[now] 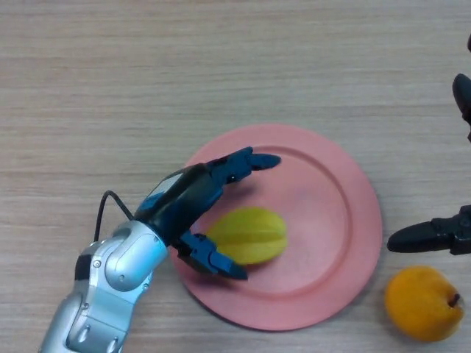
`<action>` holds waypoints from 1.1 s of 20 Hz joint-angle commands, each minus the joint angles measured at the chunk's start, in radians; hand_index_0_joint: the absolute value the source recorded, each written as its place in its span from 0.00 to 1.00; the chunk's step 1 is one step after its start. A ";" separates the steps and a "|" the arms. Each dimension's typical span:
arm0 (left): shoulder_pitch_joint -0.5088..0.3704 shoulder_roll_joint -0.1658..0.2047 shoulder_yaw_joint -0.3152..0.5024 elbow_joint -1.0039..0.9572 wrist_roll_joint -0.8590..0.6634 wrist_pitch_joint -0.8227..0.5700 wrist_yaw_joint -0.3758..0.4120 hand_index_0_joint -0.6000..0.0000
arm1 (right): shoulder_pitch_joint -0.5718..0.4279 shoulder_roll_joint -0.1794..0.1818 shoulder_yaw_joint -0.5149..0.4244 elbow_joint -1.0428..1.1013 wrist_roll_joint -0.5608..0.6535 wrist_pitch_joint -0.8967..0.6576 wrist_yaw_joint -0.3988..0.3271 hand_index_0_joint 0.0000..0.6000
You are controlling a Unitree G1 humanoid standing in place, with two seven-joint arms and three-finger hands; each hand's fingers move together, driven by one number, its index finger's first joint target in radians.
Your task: Pick up the yellow starfruit and place it on the plate
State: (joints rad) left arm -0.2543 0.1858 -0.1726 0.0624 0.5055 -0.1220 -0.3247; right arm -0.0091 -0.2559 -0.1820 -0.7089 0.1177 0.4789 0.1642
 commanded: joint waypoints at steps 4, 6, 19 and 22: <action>-0.012 0.004 0.072 -0.164 -0.099 -0.118 0.079 1.00 | -0.025 -0.028 -0.041 -0.049 -0.020 -0.156 -0.003 0.00; 0.010 0.004 0.094 -0.269 -0.246 -0.034 0.072 1.00 | -0.031 -0.024 -0.035 -0.049 -0.025 -0.156 -0.006 0.00; 0.146 0.119 0.387 -0.466 -0.837 0.098 0.166 1.00 | -0.074 -0.017 0.027 -0.040 -0.011 -0.143 -0.058 0.00; 0.148 0.131 0.401 -0.470 -0.820 0.140 0.163 1.00 | -0.084 -0.010 0.051 -0.031 0.012 -0.116 -0.065 0.00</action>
State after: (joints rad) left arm -0.0803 0.2748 0.1613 -0.3552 -0.2970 0.1231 -0.1679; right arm -0.0614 -0.2489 -0.0914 -0.6905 0.0889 0.4653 0.1263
